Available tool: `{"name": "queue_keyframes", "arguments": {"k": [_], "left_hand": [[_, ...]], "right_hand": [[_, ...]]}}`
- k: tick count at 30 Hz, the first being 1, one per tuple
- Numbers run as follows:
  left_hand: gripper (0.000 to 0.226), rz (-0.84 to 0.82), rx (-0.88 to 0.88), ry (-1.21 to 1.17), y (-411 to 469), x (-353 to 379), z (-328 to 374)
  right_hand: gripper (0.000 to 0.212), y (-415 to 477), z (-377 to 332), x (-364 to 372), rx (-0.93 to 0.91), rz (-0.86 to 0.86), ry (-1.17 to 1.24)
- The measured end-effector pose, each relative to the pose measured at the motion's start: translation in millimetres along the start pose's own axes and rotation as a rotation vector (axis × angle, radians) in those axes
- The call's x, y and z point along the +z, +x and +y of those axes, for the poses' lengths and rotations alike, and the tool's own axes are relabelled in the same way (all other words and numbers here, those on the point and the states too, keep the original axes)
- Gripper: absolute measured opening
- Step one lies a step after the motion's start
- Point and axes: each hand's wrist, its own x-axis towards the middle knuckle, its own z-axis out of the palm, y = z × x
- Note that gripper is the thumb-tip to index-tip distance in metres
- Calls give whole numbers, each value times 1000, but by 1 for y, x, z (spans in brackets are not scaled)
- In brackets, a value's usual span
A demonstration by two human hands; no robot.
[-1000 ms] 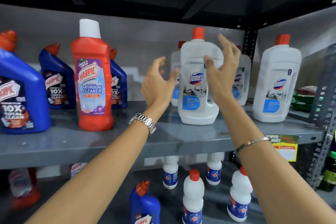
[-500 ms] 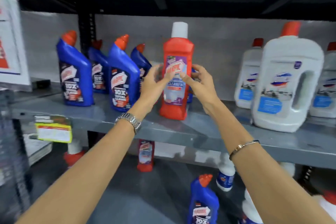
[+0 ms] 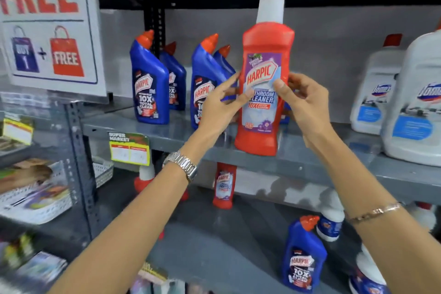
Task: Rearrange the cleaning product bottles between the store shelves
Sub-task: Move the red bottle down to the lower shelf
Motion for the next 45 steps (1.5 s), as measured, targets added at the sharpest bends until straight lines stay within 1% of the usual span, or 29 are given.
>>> {"name": "queue_keyframes", "arguments": {"k": [1, 3, 6, 8, 10, 13, 16, 17, 20, 23, 24, 25, 26, 29, 33, 38, 45], "left_hand": [[53, 32, 23, -10, -8, -6, 4], [49, 84, 85, -29, -26, -20, 10], [44, 110, 165, -10, -55, -41, 14], [46, 112, 173, 34, -76, -55, 4], [48, 92, 119, 38, -101, -66, -18], [50, 87, -41, 9, -140, -81, -69], [61, 108, -185, 16, -171, -88, -121], [61, 109, -227, 16, -178, -89, -136], [52, 76, -334, 55, -184, -89, -182], [53, 56, -367, 141, -183, -83, -209], [53, 57, -374, 151, -181, -82, -216], [52, 54, -412, 127, -173, -85, -248], [51, 56, -433, 128, -170, -85, -258], [46, 44, -468, 124, -171, -84, -274], [42, 15, -493, 96, -162, -86, -290], [43, 10, -511, 83, -163, -91, -302], [48, -6, -533, 77, -163, -91, -305]], "right_hand": [[23, -7, -7, 5, -39, -19, -1], [22, -25, -19, 15, -88, -63, 9], [28, -51, -27, 25, -155, -98, 1], [31, -73, -19, 31, -129, -130, 1], [33, -100, 2, 37, -57, -152, 16], [33, -147, 47, 44, 77, -180, 8], [30, -183, 88, 48, 200, -246, -5], [30, -189, 101, 48, 235, -275, -18], [29, -196, 144, 52, 353, -326, -54], [23, -200, 175, 52, 423, -316, -89], [22, -199, 182, 53, 431, -311, -118], [24, -195, 213, 63, 461, -307, -142], [27, -194, 225, 66, 475, -303, -166], [30, -198, 243, 70, 518, -311, -212], [26, -194, 259, 77, 563, -313, -210], [31, -193, 264, 81, 573, -361, -220], [30, -197, 261, 82, 581, -341, -185]]}}
